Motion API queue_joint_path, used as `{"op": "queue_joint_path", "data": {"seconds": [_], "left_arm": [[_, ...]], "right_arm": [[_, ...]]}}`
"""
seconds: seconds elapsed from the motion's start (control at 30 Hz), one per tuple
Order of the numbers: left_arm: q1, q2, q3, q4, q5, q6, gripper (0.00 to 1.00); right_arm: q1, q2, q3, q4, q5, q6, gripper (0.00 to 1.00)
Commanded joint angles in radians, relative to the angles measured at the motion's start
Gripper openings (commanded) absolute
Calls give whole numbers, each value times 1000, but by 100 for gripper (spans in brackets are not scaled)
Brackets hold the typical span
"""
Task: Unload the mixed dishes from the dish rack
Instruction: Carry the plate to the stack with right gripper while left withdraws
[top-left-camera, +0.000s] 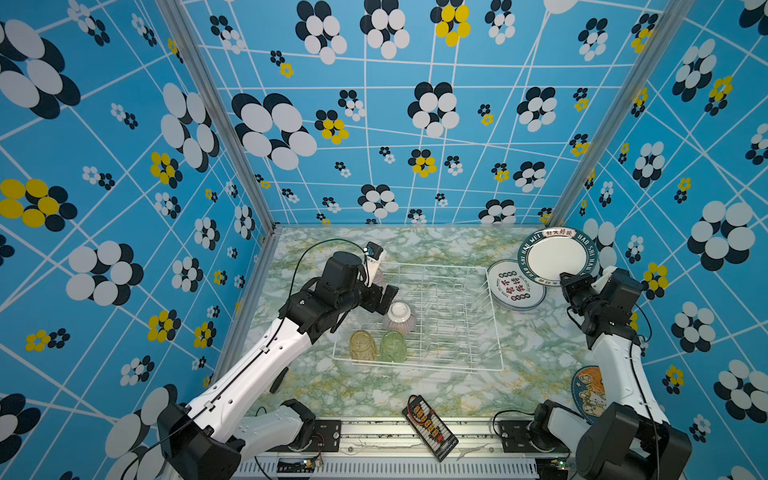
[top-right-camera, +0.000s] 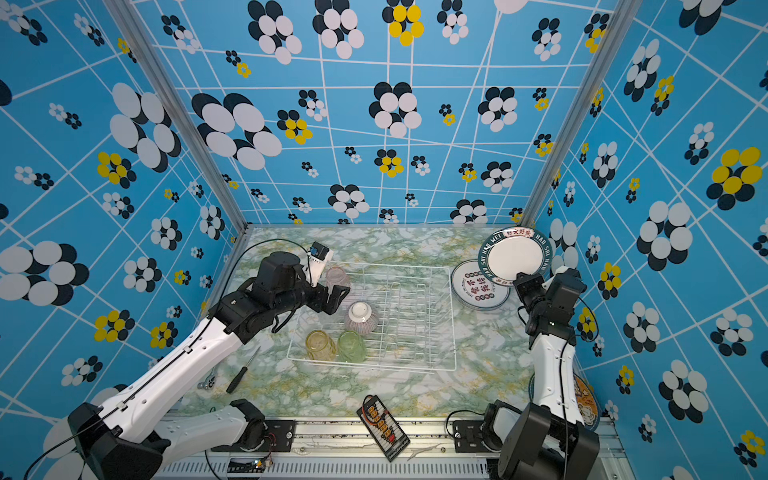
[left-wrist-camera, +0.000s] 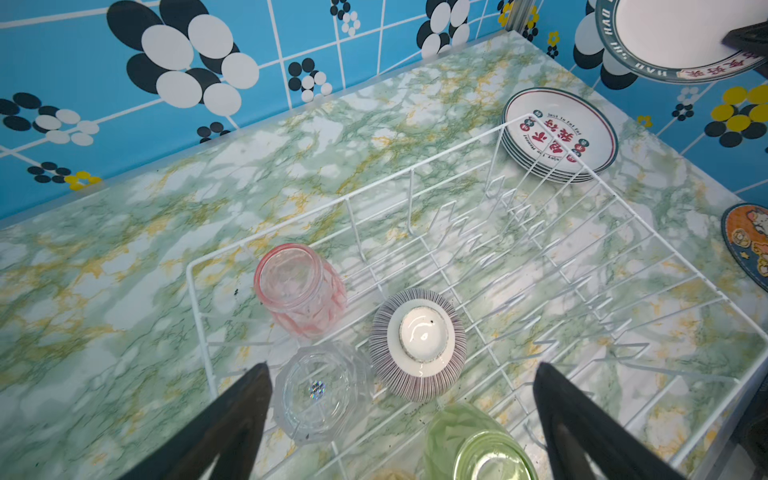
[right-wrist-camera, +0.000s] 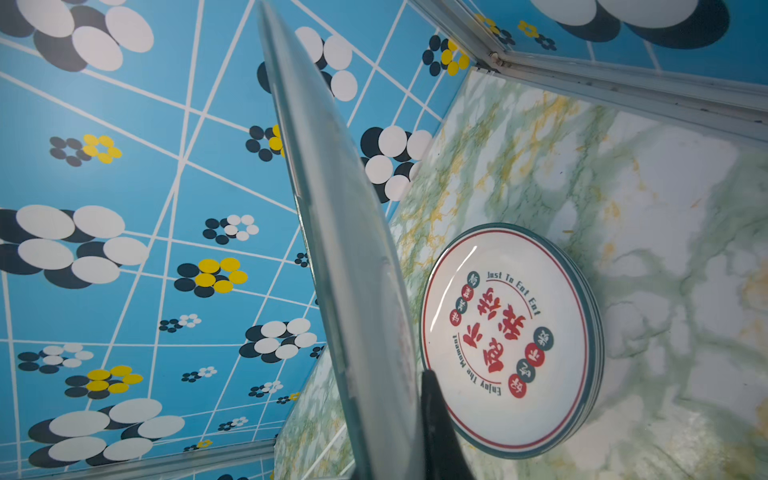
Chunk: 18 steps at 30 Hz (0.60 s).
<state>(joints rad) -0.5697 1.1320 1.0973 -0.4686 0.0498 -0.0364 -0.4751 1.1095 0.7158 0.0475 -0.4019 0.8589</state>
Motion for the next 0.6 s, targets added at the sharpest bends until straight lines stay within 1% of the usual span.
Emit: {"op": "queue_joint_path", "data": {"seconds": [0.0, 0.17, 0.4, 0.57], "left_arm": [[-1, -29, -20, 13, -67, 20, 99], [1, -15, -27, 18, -71, 14, 99], [3, -15, -32, 15, -41, 12, 99], [6, 13, -12, 8, -17, 1, 99]], "right_arm": [[-13, 41, -17, 96, -51, 17, 0], [-16, 146, -32, 142, -81, 28, 0], [-15, 243, -44, 175, -99, 31, 0], [-14, 303, -41, 179, -170, 43, 0]]}}
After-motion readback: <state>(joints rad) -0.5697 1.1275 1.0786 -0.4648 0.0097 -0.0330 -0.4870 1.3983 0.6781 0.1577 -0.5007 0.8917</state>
